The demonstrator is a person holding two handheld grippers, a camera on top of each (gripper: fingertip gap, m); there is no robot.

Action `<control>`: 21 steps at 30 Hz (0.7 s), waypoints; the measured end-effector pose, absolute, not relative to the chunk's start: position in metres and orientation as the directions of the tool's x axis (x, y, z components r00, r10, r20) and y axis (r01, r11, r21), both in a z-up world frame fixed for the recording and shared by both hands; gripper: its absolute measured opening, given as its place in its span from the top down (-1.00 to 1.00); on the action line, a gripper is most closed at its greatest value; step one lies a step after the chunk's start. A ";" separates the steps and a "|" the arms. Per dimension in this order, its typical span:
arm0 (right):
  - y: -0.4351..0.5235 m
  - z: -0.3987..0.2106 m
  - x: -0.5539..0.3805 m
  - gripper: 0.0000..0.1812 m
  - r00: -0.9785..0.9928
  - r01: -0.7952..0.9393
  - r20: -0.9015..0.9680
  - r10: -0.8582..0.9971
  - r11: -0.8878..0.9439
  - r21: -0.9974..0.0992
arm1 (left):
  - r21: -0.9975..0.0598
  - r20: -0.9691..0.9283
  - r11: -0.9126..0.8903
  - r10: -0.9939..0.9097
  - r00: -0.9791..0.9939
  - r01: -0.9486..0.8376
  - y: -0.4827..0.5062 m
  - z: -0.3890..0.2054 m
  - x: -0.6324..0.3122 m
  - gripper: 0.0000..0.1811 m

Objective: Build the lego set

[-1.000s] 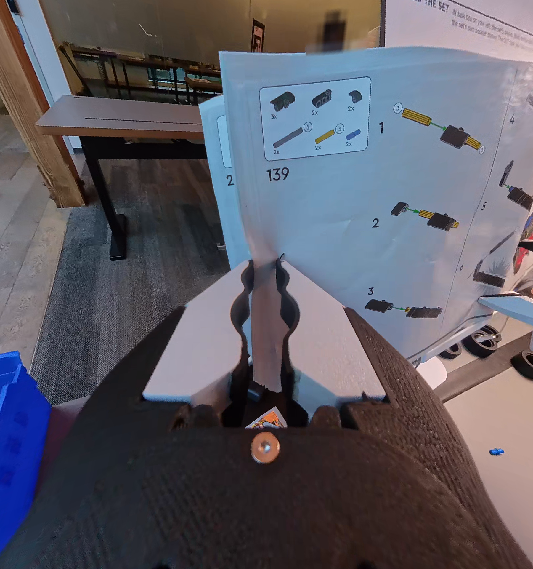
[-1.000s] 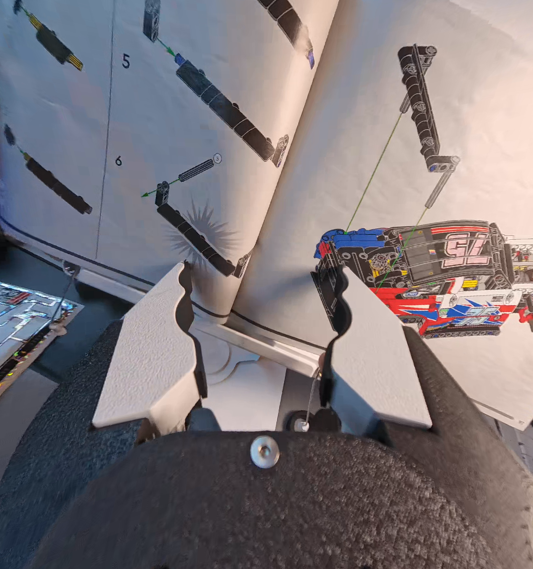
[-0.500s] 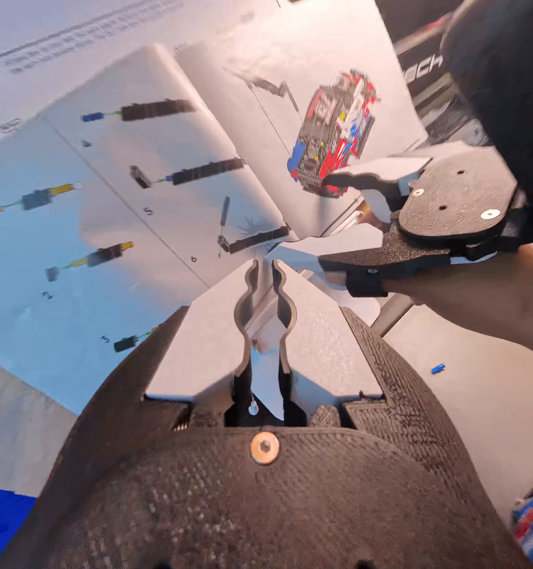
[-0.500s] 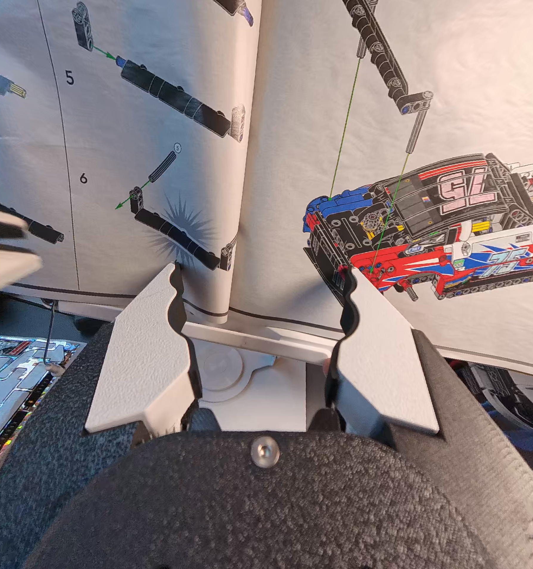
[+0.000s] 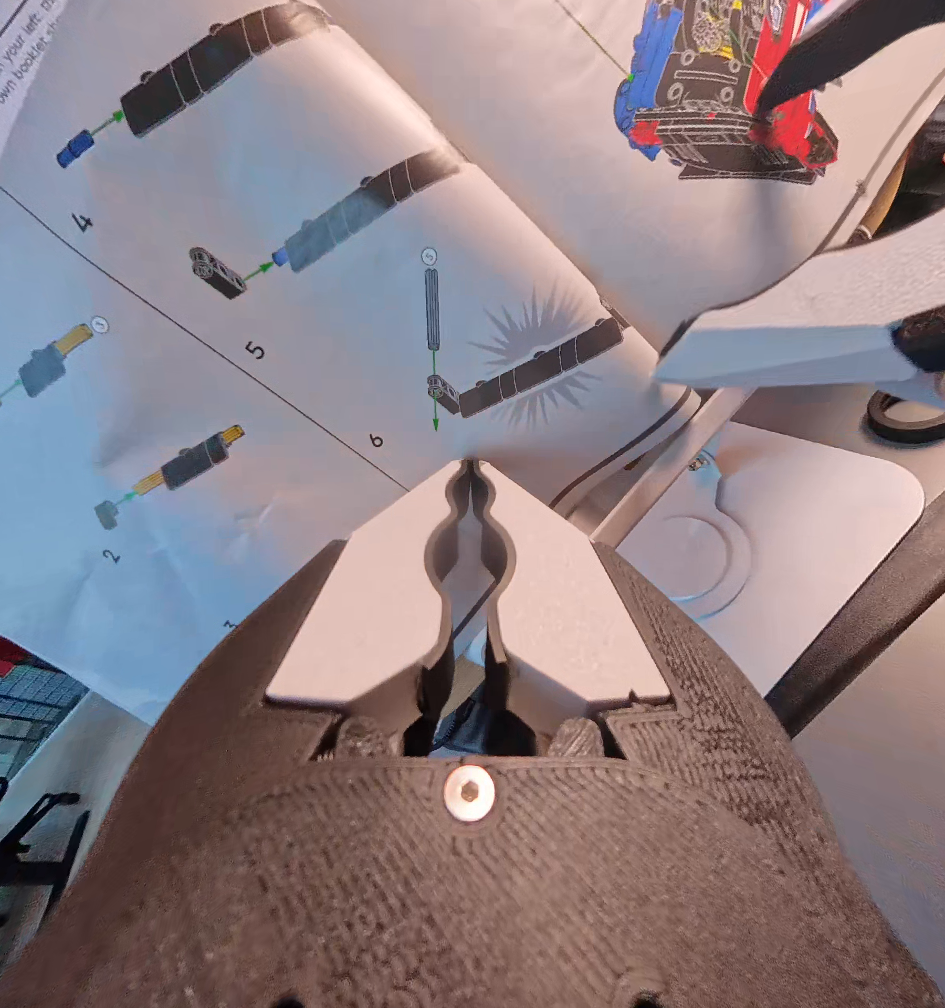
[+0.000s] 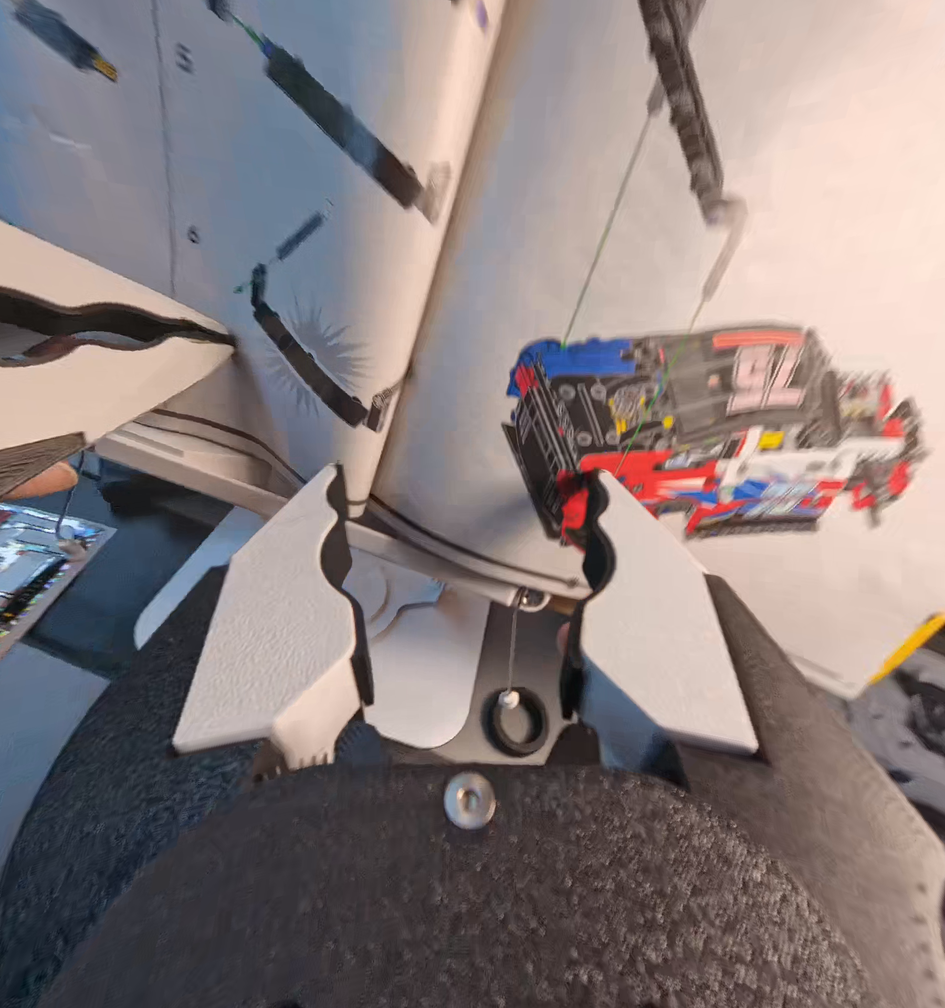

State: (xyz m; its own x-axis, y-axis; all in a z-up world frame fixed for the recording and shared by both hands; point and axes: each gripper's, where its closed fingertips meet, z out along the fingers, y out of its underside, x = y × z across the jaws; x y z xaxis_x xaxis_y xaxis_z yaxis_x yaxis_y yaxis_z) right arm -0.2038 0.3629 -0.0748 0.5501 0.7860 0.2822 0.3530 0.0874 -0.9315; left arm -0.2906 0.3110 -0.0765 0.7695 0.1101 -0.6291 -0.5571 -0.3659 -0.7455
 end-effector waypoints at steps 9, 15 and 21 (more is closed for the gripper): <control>0.337 -0.048 -0.250 0.73 0.321 0.462 0.661 0.679 0.497 -0.735 | -0.786 -0.588 -0.317 0.119 0.800 -0.531 0.307 -0.082 -0.296 1.00; 0.334 -0.054 -0.251 0.58 0.339 0.445 0.688 0.641 0.535 -0.718 | -0.963 -0.220 -0.205 0.244 0.944 -0.172 0.263 -0.091 -0.304 0.93; 0.337 -0.053 -0.251 0.45 0.330 0.498 0.773 0.541 0.596 -0.630 | -0.722 0.670 -0.070 0.180 0.720 0.689 0.222 -0.164 -0.295 0.43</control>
